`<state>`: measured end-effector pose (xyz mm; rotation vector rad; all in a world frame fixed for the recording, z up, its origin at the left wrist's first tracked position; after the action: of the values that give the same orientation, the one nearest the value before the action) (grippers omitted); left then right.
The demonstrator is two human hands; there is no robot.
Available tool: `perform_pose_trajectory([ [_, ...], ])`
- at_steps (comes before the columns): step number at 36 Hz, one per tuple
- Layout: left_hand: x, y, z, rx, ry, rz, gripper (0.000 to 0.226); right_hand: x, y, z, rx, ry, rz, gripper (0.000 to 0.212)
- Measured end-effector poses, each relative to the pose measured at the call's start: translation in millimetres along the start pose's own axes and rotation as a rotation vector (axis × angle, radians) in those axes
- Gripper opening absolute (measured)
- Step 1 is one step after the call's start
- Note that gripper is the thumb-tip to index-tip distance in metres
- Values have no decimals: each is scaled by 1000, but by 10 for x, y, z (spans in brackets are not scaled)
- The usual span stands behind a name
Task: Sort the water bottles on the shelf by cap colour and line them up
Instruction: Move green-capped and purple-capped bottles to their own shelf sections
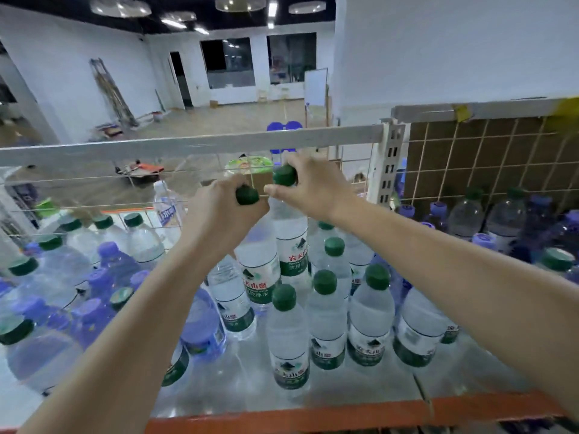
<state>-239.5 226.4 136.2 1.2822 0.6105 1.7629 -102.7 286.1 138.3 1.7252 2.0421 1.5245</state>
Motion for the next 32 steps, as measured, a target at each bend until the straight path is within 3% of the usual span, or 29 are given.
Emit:
perform_pose_trajectory([
  [7,-82,-425,-179,330,-69,-359,25,-64,-404,259,-258,-132,-306,34],
  [13,-166,-670,-336,345,-67,-542,18,-158,-621,419,-355,-179,-485,35],
  [17,-212,-748,-348,371,-98,-648,15,-184,-678,473,-384,-195,-521,41],
  [26,-252,-847,-332,406,-181,-729,16,-165,-717,536,-386,-223,-574,26],
  [32,-180,-674,-423,260,-95,-762,41,-121,-729,529,-375,-249,-637,34],
])
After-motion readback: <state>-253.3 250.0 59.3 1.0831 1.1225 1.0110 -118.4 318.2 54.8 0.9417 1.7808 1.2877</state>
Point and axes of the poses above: each hand's wrist, its own x-axis towards the middle knuckle, its own y-axis out of the back of the hand, z = x × y, the point moved 6 cm from there along x, towards the middle knuckle, and after that the axes turned 11 degrees about x, right-handed, at the moved point
